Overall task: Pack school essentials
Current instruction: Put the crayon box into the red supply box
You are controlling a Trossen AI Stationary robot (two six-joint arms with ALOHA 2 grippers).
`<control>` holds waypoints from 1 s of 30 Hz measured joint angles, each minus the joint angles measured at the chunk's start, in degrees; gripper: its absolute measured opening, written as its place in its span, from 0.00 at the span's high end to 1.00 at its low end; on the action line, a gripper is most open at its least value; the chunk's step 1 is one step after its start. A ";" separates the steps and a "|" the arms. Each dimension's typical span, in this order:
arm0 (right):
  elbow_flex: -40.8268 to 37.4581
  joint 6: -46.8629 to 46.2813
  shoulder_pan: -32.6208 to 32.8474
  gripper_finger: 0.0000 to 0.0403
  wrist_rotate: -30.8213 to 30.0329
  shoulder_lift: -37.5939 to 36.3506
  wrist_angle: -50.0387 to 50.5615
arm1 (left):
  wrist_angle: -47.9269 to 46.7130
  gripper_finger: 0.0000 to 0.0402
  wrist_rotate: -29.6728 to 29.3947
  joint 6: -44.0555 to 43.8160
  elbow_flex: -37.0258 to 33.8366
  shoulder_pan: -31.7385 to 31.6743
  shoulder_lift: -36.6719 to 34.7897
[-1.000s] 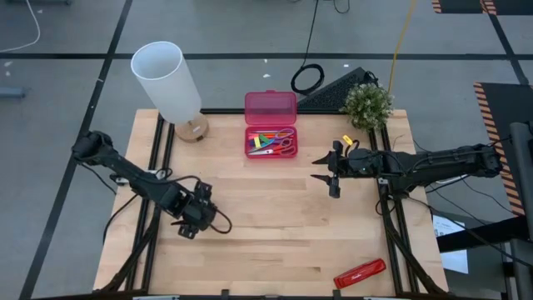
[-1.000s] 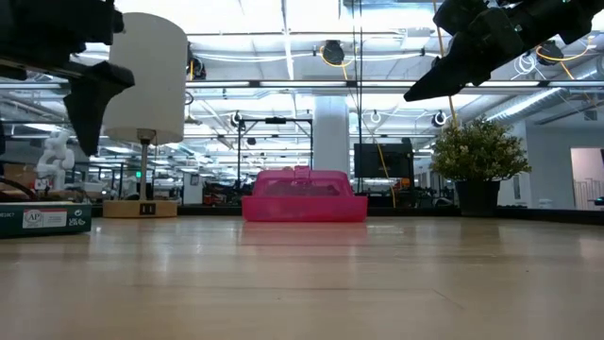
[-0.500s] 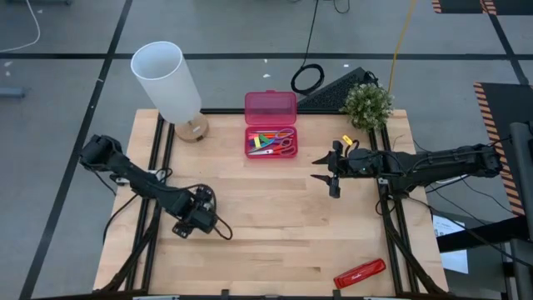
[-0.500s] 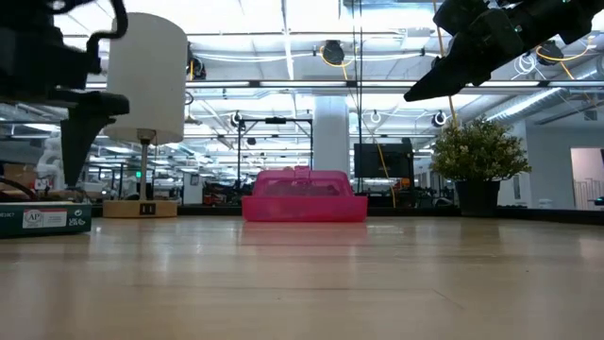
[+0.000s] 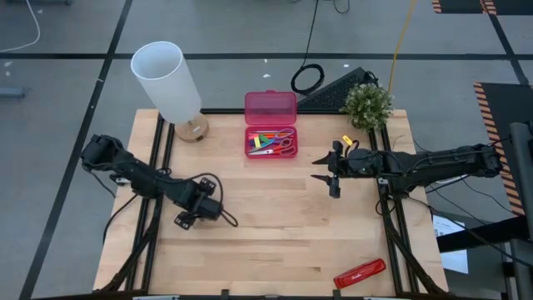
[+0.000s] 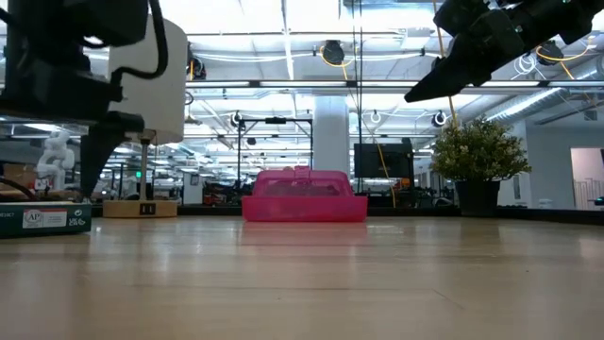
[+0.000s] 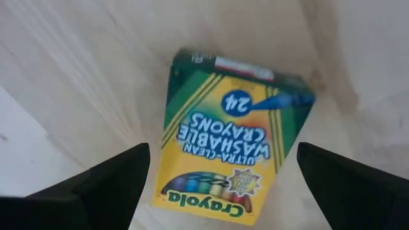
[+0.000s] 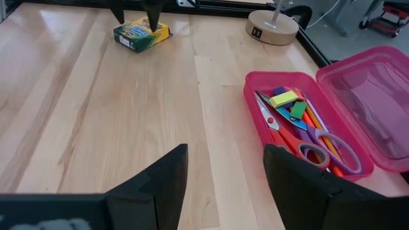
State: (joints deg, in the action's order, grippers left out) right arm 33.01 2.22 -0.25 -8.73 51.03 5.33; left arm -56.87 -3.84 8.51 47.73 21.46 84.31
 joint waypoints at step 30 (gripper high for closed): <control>0.00 0.14 -0.02 0.51 0.00 0.00 1.15 | 11.60 0.02 1.25 1.07 -7.50 -0.62 0.00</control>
State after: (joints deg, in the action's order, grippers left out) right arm 33.01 2.36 -0.27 -8.73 51.03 6.48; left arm -45.27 -2.59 9.58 40.23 20.84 84.31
